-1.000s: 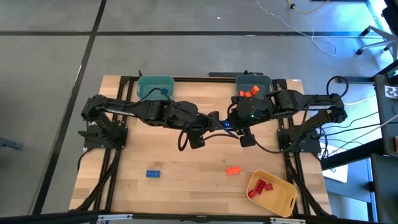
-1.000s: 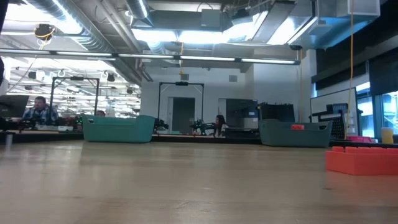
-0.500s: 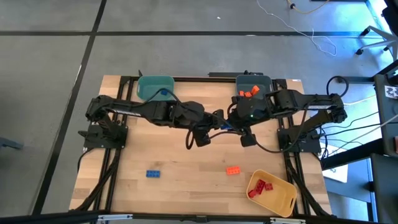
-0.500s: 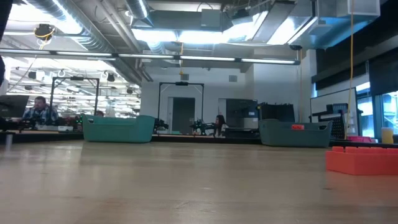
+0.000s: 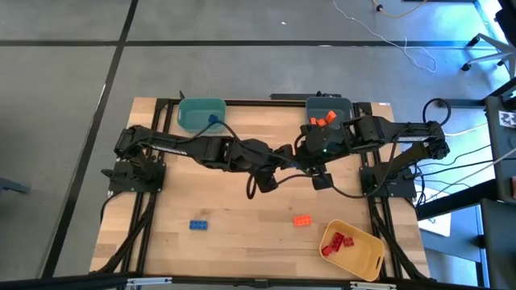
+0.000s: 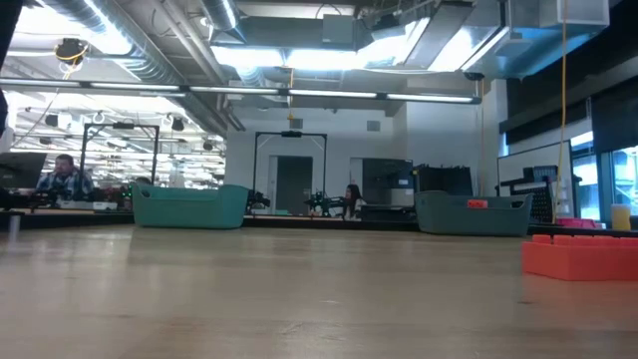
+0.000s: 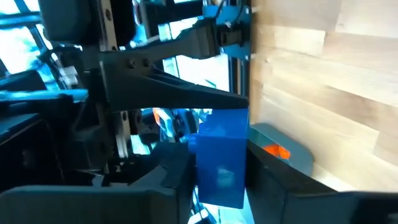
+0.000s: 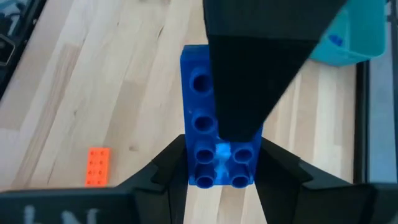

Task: Sort & place blocks by color
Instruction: Put the blue game piece into the green bin

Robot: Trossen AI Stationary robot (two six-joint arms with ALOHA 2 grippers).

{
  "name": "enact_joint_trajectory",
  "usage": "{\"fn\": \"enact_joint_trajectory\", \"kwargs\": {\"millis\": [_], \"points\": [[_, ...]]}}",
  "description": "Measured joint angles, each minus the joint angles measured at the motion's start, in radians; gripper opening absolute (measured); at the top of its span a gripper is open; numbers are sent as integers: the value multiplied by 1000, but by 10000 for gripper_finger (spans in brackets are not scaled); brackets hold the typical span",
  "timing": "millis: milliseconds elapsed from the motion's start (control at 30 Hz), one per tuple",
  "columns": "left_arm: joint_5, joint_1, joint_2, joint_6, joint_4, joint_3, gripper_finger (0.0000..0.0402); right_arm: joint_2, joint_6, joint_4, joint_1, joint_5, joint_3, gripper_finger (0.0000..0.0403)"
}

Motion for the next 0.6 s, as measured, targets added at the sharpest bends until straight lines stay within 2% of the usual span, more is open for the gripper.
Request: {"fn": "enact_joint_trajectory", "kwargs": {"millis": [100,467,600], "points": [[-21,-6,8,-11,1,0,83,-1,0,-17,-6,2,0,141],[-39,-11,9,-46,21,-1,83,-2,4,-16,-11,-8,2,143],[-39,-10,15,-48,25,-3,83,-3,17,34,-10,-13,10,214]]}}
